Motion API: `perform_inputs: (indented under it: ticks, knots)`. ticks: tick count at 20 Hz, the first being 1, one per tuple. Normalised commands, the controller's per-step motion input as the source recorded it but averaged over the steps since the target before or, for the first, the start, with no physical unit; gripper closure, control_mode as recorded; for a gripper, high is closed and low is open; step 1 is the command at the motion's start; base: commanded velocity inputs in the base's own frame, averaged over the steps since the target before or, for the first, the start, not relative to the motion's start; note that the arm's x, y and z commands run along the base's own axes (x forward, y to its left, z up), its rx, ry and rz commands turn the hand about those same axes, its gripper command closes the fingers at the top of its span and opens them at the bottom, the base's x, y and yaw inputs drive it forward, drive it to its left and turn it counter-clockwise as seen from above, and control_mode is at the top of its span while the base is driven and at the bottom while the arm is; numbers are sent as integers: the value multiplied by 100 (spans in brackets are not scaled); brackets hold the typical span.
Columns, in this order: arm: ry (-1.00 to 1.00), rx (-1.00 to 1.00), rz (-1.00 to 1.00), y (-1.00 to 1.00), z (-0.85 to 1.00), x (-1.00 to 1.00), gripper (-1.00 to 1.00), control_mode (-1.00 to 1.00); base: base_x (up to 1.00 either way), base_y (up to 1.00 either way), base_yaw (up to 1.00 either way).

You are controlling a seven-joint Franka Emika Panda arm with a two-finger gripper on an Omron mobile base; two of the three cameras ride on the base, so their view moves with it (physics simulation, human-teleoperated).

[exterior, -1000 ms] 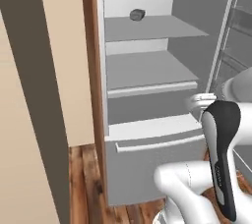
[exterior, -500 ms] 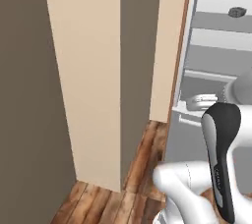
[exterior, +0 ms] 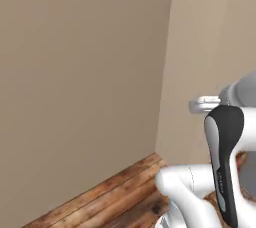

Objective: Pick the two kiwis from the fridge and place them on the plate next to the blender to make a fruit smoothie.

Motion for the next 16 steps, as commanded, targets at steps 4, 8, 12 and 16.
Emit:
perform_inputs:
  ticks: [4,8,12,16]
  knots:
    - [0,0,0,0,0,0,100,100,-7,0,100]
    - [0,0,0,0,0,0,100,100,-1,0,100]
    - [0,0,0,0,0,0,100,100,0,1,100]
    - [0,0,0,0,0,0,100,100,0,1,100]
